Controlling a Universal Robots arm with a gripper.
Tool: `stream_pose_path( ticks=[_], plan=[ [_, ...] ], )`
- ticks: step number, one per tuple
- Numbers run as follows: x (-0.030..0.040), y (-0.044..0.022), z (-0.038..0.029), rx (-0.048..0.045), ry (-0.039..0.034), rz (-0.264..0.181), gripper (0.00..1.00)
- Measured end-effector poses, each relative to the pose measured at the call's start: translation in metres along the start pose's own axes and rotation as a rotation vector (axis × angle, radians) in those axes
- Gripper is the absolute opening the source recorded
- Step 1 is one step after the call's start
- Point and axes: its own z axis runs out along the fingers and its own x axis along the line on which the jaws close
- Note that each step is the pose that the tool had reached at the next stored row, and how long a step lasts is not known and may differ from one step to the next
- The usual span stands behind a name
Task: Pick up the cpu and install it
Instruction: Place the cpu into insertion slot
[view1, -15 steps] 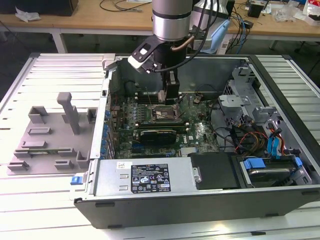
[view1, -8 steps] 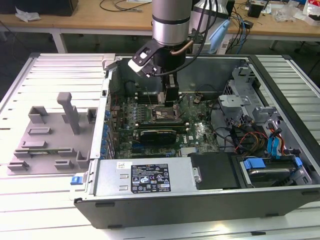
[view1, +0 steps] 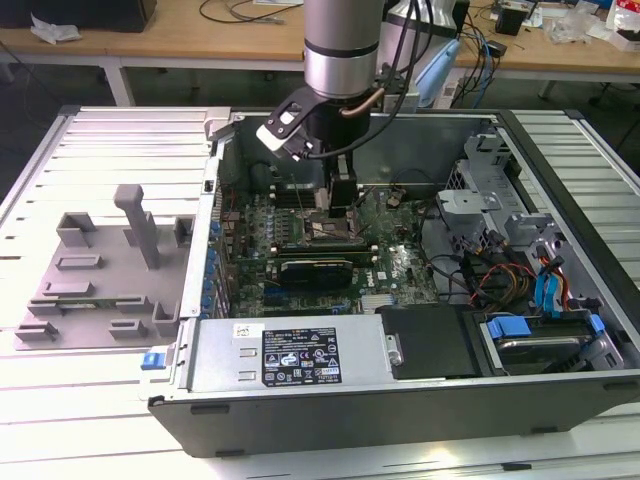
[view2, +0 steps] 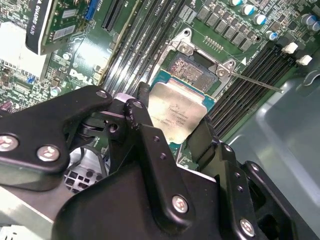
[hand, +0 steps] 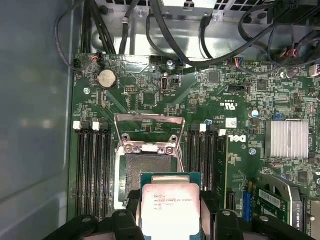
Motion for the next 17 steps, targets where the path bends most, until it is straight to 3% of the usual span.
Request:
stream_pose_path(
  ticks=[9, 17],
  plan=[
    [0.0032, -0.0011, 0.0142, -0.0001, 0.0028, 0.0, 0.55],
    [0.0108, -0.002, 0.0373, -0.0002, 0.0046, 0.0, 0.55]
  ],
)
